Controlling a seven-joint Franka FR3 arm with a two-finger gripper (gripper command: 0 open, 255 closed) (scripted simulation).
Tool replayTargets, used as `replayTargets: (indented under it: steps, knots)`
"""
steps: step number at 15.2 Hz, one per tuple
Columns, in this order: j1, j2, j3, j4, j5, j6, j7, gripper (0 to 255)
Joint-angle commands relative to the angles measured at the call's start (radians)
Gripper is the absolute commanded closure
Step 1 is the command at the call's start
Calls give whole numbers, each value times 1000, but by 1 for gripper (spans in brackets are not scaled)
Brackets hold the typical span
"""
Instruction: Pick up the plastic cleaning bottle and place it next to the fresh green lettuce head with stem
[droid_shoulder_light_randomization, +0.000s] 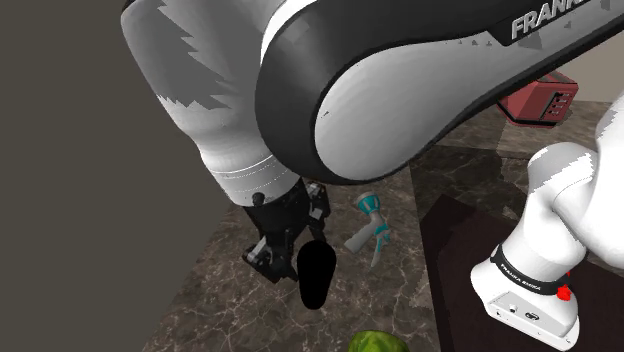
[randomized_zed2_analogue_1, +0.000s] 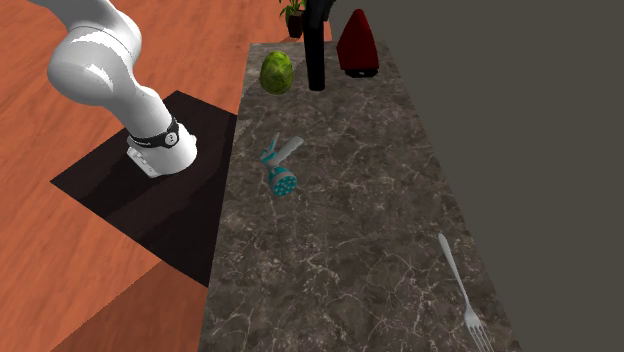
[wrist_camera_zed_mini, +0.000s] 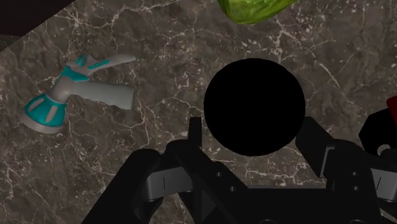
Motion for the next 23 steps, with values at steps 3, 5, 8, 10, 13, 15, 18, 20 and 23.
replayTargets:
  steps: [3,5,8,10,13,15,18,20,23]
  knots:
    - [2,15,1,-36,-4,51,4,255]
    - [2,22,1,-55,-6,77,5,255]
    - [3,34,1,-82,-10,115,7,255]
    - [3,46,1,-104,-13,148,9,255]
    - [3,46,1,-104,-13,148,9,255]
    - [3,46,1,-104,-13,148,9,255]
    - [3,46,1,-104,-13,148,9,255]
    - [3,46,1,-104,-13,148,9,0]
    - [3,46,1,-104,-13,148,9,0]
